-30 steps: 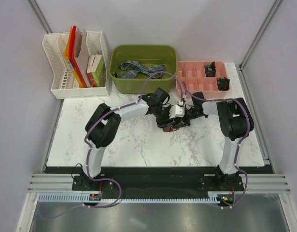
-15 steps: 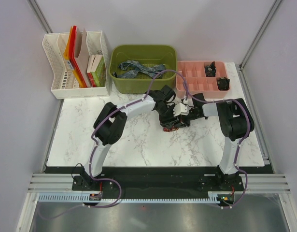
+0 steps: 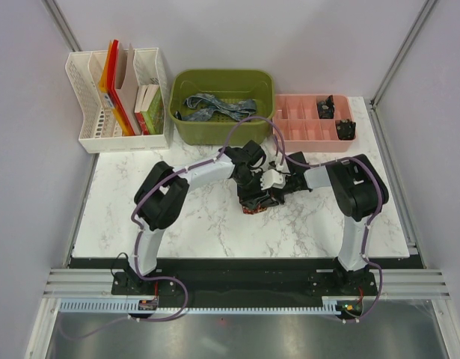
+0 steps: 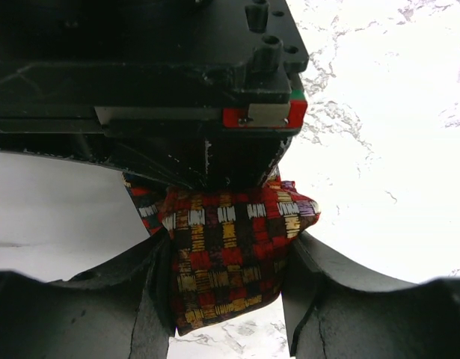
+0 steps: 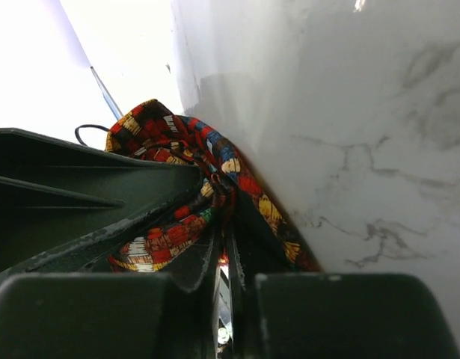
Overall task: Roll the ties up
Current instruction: Roll the tie at the center of the board.
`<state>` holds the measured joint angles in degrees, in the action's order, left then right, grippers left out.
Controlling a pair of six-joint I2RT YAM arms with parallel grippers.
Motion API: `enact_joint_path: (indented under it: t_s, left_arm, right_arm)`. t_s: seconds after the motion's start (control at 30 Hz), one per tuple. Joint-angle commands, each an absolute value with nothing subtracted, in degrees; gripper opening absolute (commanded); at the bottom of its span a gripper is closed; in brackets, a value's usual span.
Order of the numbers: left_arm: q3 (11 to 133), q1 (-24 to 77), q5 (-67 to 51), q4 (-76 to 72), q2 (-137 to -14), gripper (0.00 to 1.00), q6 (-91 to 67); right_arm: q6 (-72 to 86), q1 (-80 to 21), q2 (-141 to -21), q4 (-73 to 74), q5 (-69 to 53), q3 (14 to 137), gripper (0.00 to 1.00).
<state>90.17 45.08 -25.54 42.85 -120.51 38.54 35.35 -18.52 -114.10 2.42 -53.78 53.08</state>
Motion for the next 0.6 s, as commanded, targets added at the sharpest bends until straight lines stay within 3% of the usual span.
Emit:
enact_joint_path:
  t_s: [0.0,0.27,0.57]
  left_arm:
    - [84.9,46.0,-19.4,44.9,-126.3,0.32,38.4]
    - [85.6,45.3,-19.5,44.7,-127.4,0.31,40.2]
    - [86.5,45.3,-19.7,45.2,-127.6,0.32,40.8]
  right_arm:
    - [30.5,-15.8,-113.6,7.8,-52.3,54.6,0.15]
    - [24.5,-12.3,-107.5,15.5,-55.1,56.8,0.41]
    - [26.7,-12.1,-104.5,13.8,-56.9,54.7,0.53]
